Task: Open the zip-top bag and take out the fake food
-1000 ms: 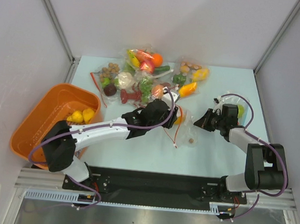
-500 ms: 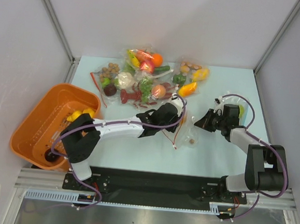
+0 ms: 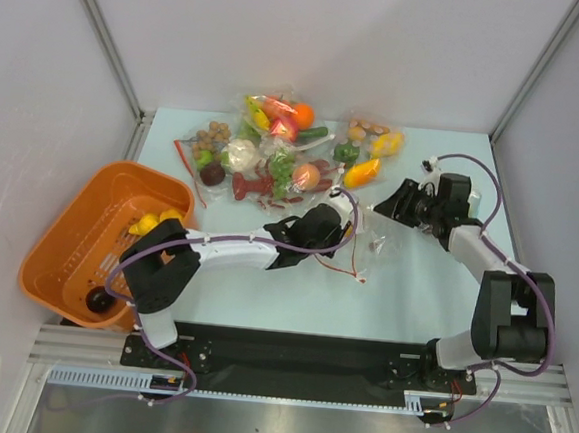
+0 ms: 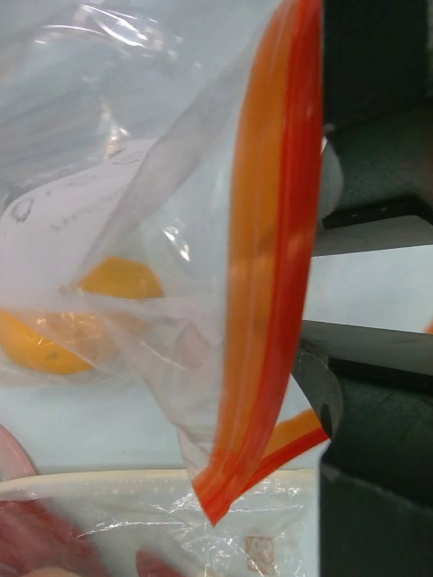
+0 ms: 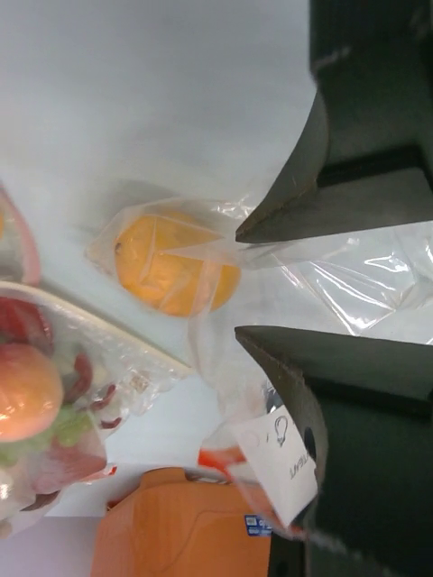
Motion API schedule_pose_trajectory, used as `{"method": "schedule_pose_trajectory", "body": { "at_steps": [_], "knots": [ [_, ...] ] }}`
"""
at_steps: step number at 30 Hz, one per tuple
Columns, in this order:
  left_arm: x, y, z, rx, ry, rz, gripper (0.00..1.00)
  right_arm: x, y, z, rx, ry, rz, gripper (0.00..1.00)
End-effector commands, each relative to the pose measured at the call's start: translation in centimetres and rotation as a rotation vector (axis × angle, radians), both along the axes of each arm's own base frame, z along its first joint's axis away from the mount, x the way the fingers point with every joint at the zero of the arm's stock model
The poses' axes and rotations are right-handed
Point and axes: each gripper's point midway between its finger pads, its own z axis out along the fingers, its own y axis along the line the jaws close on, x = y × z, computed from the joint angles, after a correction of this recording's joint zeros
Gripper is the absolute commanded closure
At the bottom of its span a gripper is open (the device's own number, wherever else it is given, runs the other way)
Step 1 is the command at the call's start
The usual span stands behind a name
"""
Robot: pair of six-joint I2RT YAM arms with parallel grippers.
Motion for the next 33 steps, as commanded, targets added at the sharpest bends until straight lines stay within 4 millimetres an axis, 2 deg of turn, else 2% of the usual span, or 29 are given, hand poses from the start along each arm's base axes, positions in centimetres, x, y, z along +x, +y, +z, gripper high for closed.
{"method": "schedule_pose_trajectory", "body": {
  "at_steps": [1, 2, 4, 8, 13, 17, 21, 22, 24, 26, 30, 33],
  "knots": [
    [0.8, 0.1, -0.2, -0.015, -0.031, 0.005, 0.62, 2.2, 0.7, 2.1, 0.014, -0.053, 0.026, 0.52],
    [1.0, 0.2, -0.3, -0.020, -0.028, 0.011, 0.62, 2.6, 0.7, 2.2, 0.015, -0.061, 0.027, 0.48],
    [1.1, 0.2, -0.4, -0.036, -0.019, 0.006, 0.62, 3.3, 1.1, 1.6, 0.017, -0.045, 0.037, 0.45],
    [1.3, 0.0, -0.5, -0.059, -0.009, 0.005, 0.62, 4.8, 1.3, 1.7, 0.001, -0.061, 0.043, 0.39],
    [1.5, 0.4, -0.9, -0.052, -0.001, 0.015, 0.62, 4.8, 0.6, -0.1, -0.093, -0.031, 0.004, 0.38],
    [1.5, 1.2, -1.4, -0.037, 0.004, 0.028, 0.62, 5.1, -0.3, -0.2, -0.142, -0.055, -0.024, 0.37],
    [1.5, 2.2, -1.9, -0.019, 0.008, 0.045, 0.62, 6.2, -0.9, 0.3, -0.123, -0.071, -0.026, 0.34],
    [1.5, 2.3, -1.7, -0.022, 0.004, 0.049, 0.62, 6.7, -0.7, 1.1, -0.112, -0.091, -0.016, 0.32],
    [1.4, 2.5, -1.9, -0.022, 0.006, 0.050, 0.62, 7.2, -0.4, 1.4, -0.104, -0.100, 0.005, 0.21],
    [1.4, 2.5, -1.7, -0.029, 0.004, 0.049, 0.62, 7.7, 0.5, 1.5, -0.088, -0.106, 0.037, 0.17],
    [1.6, 2.0, -1.4, -0.039, 0.002, 0.043, 0.62, 8.2, 2.3, 1.5, -0.061, -0.120, 0.087, 0.18],
    [1.8, 1.5, -1.1, -0.053, 0.000, 0.038, 0.62, 7.9, 3.5, 0.3, -0.043, -0.090, 0.116, 0.20]
  ]
}}
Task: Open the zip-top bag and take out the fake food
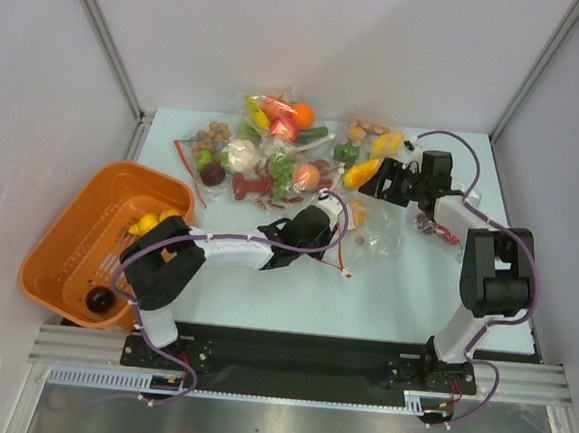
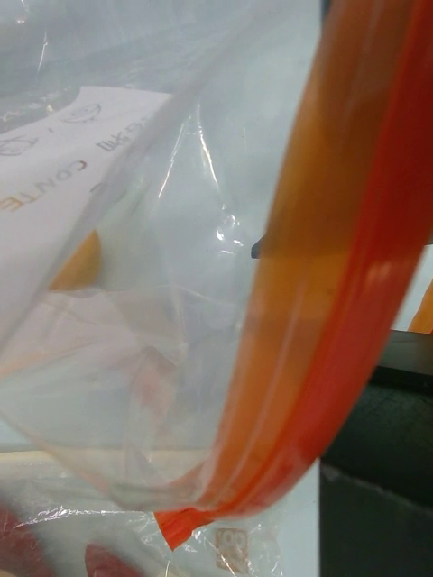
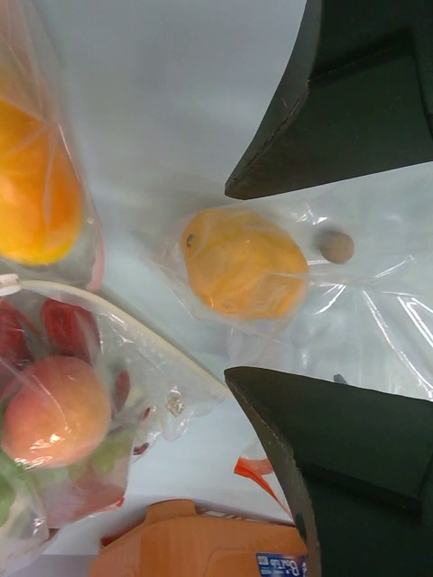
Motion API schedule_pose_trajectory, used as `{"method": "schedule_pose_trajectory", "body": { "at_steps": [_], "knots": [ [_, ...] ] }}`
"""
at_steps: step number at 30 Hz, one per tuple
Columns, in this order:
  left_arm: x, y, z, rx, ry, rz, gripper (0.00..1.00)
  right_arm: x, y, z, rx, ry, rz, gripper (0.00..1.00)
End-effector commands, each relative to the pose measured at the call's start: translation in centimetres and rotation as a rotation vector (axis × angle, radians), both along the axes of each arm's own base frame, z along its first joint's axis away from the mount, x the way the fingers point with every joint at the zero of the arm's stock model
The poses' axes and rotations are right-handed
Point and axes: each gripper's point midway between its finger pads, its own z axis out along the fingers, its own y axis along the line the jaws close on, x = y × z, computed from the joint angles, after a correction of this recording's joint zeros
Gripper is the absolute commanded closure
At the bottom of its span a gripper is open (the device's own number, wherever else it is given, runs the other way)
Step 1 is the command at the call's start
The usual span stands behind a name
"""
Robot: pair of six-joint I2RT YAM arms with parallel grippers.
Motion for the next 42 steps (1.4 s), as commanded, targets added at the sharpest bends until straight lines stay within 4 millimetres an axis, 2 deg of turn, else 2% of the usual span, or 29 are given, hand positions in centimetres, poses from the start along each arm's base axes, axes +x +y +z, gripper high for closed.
{"method": "schedule_pose_trajectory", "body": {
  "at_steps": [1, 4, 7, 11, 15, 17, 22, 26, 30, 42],
  "knots": [
    [1.0, -1.3, 2.6, -0.084, -0.039, 0.002, 0.62, 0.6, 1.8, 0.4, 0.033, -0.029, 0.061, 0.20],
    [1.3, -2.0, 3.1, -0.106, -0.046, -0.006, 0.62, -0.2, 2.9, -1.3, 0.032, 0.010, 0.081, 0.24],
    [1.5, -2.7, 3.6, -0.123, -0.051, -0.017, 0.62, -0.7, 3.0, -2.6, 0.020, 0.034, 0.071, 0.29],
    [1.8, -3.7, 4.2, -0.153, -0.055, -0.029, 0.62, -1.6, 2.8, -3.7, 0.010, 0.061, 0.045, 0.45],
    [1.7, -4.8, 4.5, -0.185, -0.049, -0.052, 0.62, -2.5, 3.1, -4.5, 0.002, 0.074, 0.035, 0.55],
    [1.5, -5.5, 4.3, -0.183, -0.046, -0.066, 0.60, -2.9, 3.2, -5.0, 0.006, 0.079, 0.033, 0.60],
    [1.3, -5.6, 3.1, -0.154, -0.034, -0.064, 0.57, -3.3, 3.3, -5.6, 0.012, 0.092, 0.035, 0.66],
    [0.8, -6.2, 2.6, -0.171, -0.015, -0.075, 0.55, -3.5, 3.3, -5.9, 0.009, 0.099, 0.034, 0.78],
    [0.4, -7.7, 2.8, -0.189, -0.017, -0.094, 0.52, -3.9, 3.2, -6.3, 0.008, 0.111, 0.029, 0.79],
    [1.0, -8.5, 0.7, -0.159, 0.004, -0.071, 0.47, -5.0, 3.3, -6.8, 0.021, 0.123, 0.035, 0.79]
  ]
}}
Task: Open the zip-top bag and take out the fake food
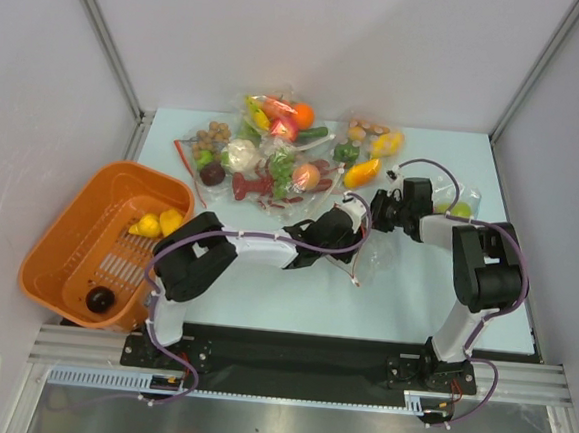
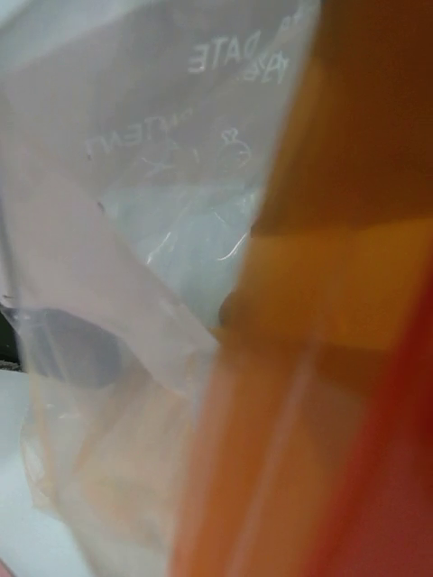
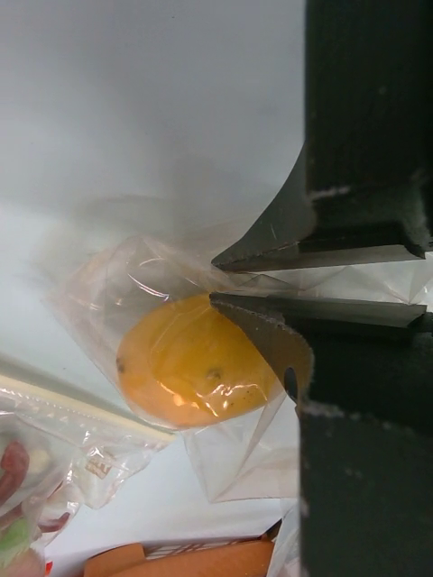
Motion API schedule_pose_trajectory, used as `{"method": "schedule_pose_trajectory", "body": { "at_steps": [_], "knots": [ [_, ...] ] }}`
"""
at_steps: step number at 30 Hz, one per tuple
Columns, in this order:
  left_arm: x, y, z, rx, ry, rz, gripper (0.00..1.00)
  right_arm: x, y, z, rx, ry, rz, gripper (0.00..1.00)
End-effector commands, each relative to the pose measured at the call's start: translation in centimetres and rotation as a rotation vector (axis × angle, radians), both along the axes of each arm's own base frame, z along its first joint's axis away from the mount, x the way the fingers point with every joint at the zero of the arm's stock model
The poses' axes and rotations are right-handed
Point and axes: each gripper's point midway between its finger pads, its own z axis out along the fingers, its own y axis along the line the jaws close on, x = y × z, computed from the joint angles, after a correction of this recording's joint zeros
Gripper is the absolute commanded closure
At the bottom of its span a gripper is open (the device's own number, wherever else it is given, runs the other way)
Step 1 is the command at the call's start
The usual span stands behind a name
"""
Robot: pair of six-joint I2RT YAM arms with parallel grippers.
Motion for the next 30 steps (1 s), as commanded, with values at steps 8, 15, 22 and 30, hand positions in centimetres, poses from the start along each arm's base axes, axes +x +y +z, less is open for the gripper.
{"method": "schedule_pose_trajectory", "body": {
  "at_steps": [8, 15, 22, 30],
  "knots": [
    [1.5, -1.8, 0.3, -0.033, -0.023, 0.028, 0.47, -0.6, 0.5, 0.6, 0.021, -0.021, 0.014, 0.80],
    [1.9, -0.9, -0.9, 0.033, -0.026, 0.066, 0.51, -0.6, 0.5, 0.7, 0.024, -0.022, 0.013, 0.80],
    [2.2, 1.7, -2.2, 0.148, -0.042, 0.156, 0.52, -0.9, 0.6, 0.4, 0.029, -0.017, 0.020, 0.80],
    [1.6, 3.3, -2.0, 0.200, -0.090, 0.211, 0.52, -1.0, 0.5, 0.4, 0.029, -0.015, 0.020, 0.80]
  ]
}}
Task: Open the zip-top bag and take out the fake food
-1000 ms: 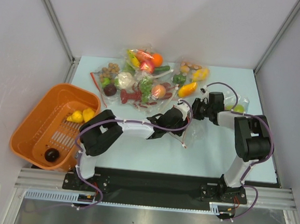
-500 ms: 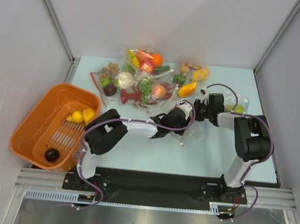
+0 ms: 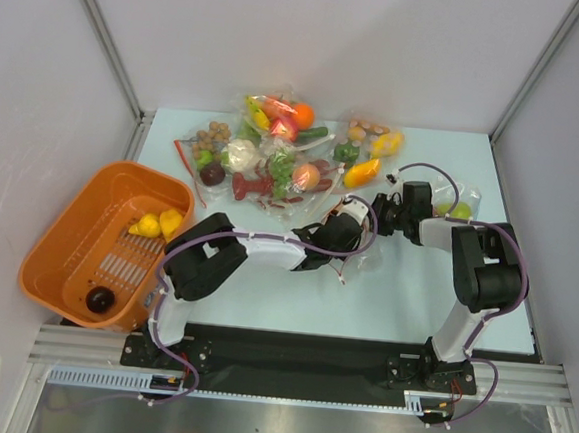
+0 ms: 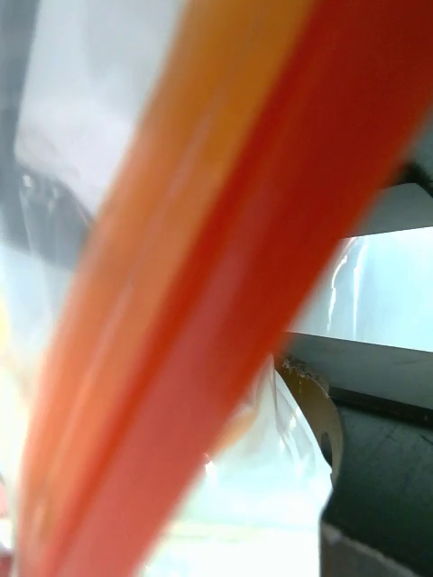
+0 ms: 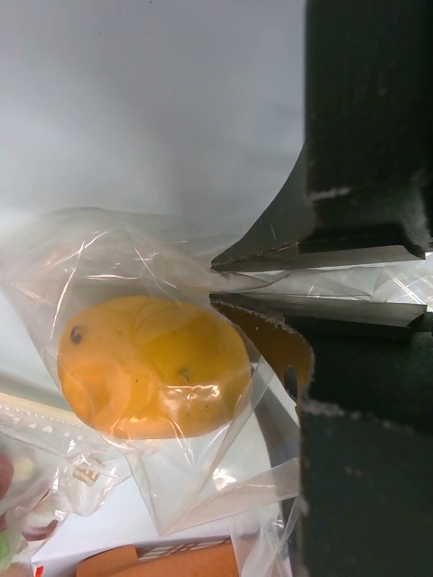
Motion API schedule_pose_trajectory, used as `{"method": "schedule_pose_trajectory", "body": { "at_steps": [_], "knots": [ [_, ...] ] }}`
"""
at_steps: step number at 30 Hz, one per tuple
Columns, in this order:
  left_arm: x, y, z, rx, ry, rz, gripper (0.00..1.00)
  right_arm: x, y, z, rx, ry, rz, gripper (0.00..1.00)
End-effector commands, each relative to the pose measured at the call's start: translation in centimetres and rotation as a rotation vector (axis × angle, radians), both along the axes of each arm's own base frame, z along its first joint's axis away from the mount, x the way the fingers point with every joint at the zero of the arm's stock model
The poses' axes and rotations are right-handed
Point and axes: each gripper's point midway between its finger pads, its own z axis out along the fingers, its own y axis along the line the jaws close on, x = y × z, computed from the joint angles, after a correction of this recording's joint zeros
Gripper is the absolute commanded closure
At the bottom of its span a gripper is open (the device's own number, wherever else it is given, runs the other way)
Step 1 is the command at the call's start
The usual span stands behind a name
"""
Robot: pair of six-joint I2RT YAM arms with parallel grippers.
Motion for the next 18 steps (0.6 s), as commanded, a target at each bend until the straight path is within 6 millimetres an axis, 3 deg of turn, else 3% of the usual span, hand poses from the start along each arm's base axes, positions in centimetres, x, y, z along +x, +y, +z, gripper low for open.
{"method": "schedule_pose_trajectory", "body": {
  "at_steps": [1, 8, 14, 18],
  "knots": [
    [-0.3, 1.8, -0.1, 0.055, -0.031, 0.063, 0.52, -0.2, 0.5, 1.1, 0.019, -0.032, 0.019, 0.80],
    [-0.6, 1.6, -1.1, 0.073, -0.005, 0.044, 0.52, -0.2, 0.6, 1.3, 0.022, -0.032, 0.022, 0.80],
    [-0.3, 1.2, -0.1, 0.043, -0.028, 0.044, 0.58, -0.3, 0.6, 1.5, 0.019, -0.038, 0.027, 0.80],
    [0.1, 0.9, 1.1, 0.020, -0.058, 0.047, 0.76, -0.4, 0.6, 1.5, 0.020, -0.037, 0.028, 0.80]
  ]
}}
